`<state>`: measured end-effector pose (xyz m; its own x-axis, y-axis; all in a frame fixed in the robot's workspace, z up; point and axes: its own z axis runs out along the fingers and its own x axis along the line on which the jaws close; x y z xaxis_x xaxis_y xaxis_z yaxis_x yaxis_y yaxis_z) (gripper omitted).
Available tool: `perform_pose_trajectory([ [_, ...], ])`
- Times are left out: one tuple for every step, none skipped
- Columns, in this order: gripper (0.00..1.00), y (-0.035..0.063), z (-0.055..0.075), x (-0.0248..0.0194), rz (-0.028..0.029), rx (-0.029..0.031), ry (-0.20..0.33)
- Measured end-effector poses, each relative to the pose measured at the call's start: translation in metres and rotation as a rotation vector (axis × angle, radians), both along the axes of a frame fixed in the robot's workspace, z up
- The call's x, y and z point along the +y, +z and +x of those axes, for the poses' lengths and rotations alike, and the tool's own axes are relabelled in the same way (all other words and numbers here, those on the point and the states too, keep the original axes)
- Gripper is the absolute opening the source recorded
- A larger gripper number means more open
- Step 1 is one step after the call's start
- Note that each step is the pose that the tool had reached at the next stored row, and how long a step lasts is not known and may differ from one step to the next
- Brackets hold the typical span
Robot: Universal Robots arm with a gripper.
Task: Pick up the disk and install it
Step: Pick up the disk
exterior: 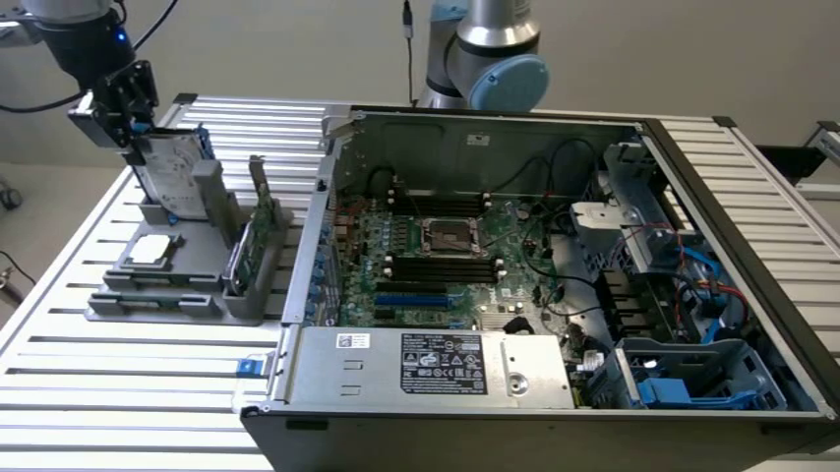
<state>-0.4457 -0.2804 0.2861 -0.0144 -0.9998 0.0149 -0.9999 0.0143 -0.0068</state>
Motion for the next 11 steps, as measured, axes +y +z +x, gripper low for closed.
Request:
perform_pose_trajectory([
  [0.54, -0.0003, 0.0000, 0.0000, 0.0000, 0.0001, -0.001],
  [0.54, -0.0006, 0.0000, 0.0000, 0.0000, 0.0001, -0.001],
  [0.52, -0.0008, -0.0001, 0.0000, -0.0001, 0.0002, -0.002],
  [0.52, -0.0011, -0.0001, 0.0000, -0.0001, 0.0002, -0.002],
  [0.52, -0.0014, -0.0001, 0.0000, 0.0000, 0.0001, -0.003],
  [0.45, -0.0016, -0.0001, 0.0000, 0.0000, 0.0001, -0.004],
  [0.45, -0.0018, -0.0001, 0.0000, 0.0000, 0.0001, -0.004],
  [0.45, -0.0021, -0.0001, 0.0000, 0.0000, 0.0001, -0.005],
  [0.45, -0.0023, -0.0001, 0.0000, -0.0001, 0.0001, -0.006],
  [0.45, -0.0025, -0.0002, 0.0001, -0.0002, 0.0001, -0.007],
  [0.45, -0.0026, -0.0002, 0.0000, -0.0005, 0.0001, -0.008],
])
